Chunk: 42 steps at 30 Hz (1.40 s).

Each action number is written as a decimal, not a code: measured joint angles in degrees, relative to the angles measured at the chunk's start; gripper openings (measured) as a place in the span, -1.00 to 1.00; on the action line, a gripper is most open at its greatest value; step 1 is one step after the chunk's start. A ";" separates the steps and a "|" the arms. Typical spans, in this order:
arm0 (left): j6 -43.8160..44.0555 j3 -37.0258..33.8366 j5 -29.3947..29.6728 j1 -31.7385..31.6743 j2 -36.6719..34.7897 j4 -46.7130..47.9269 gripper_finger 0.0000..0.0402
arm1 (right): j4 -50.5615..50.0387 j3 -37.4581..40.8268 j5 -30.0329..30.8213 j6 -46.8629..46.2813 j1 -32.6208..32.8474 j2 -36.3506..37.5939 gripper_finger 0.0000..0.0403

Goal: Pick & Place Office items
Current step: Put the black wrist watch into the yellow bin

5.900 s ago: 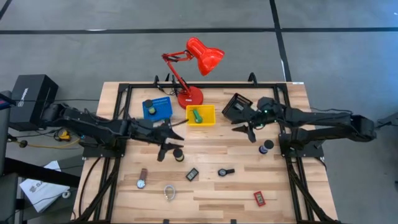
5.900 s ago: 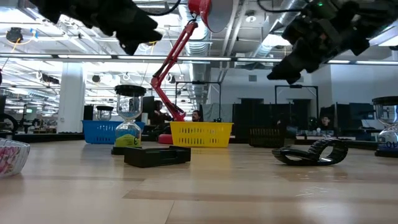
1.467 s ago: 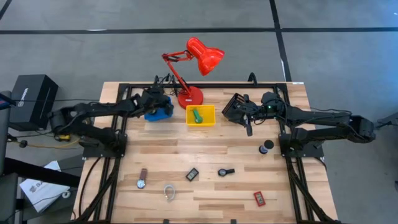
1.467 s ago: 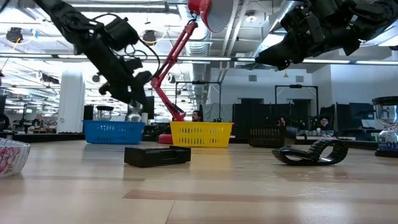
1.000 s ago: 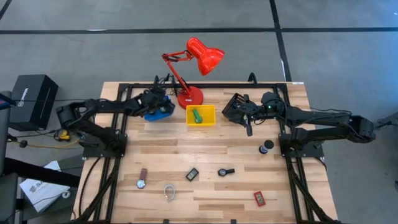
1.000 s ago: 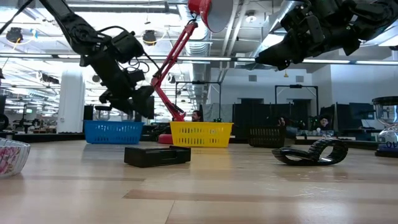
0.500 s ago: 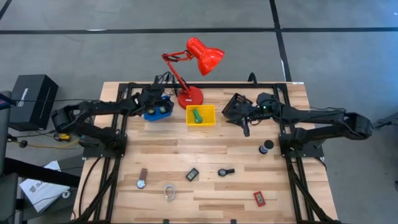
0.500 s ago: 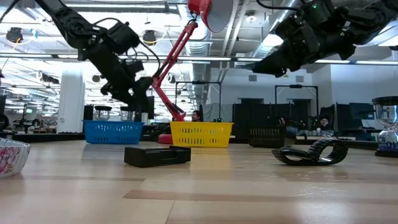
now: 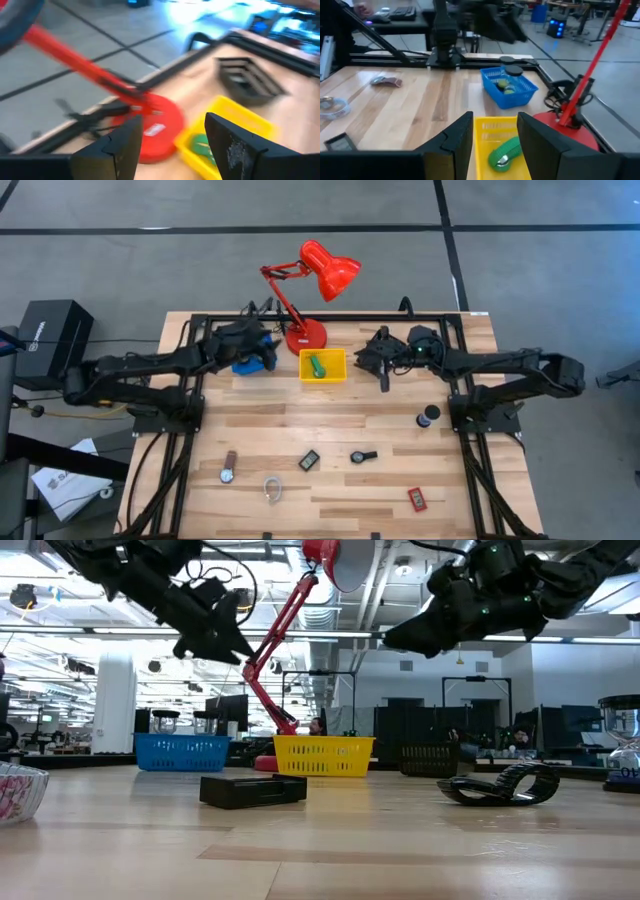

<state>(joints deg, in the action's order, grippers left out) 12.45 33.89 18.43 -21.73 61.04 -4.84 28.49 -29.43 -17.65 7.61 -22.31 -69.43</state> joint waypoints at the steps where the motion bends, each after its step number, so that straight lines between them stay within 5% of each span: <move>1: -0.03 0.00 -0.95 1.04 -0.06 -0.03 0.01 | -0.15 -0.04 0.06 -0.10 0.00 -0.04 -0.28; 15: -0.17 0.00 -1.40 7.67 -0.05 -0.96 -0.14 | 1.26 -3.79 -0.32 6.93 7.02 -5.81 -0.28; 27: -0.16 0.00 -1.40 7.65 -0.05 -1.22 -0.14 | -24.32 -15.41 0.89 6.79 21.20 -6.77 -0.19; 35: 0.00 0.00 -1.40 7.65 -0.05 -1.34 -0.17 | -48.08 -20.66 8.74 -8.75 33.64 -7.84 0.08; 42: 0.00 0.00 -1.40 7.65 -0.05 -1.74 -0.17 | -48.66 -20.87 18.42 -22.08 42.83 -12.48 0.14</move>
<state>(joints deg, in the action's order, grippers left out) 12.45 33.89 17.04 -14.09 60.99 -6.58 -20.17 -50.30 0.77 -14.47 20.52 -81.91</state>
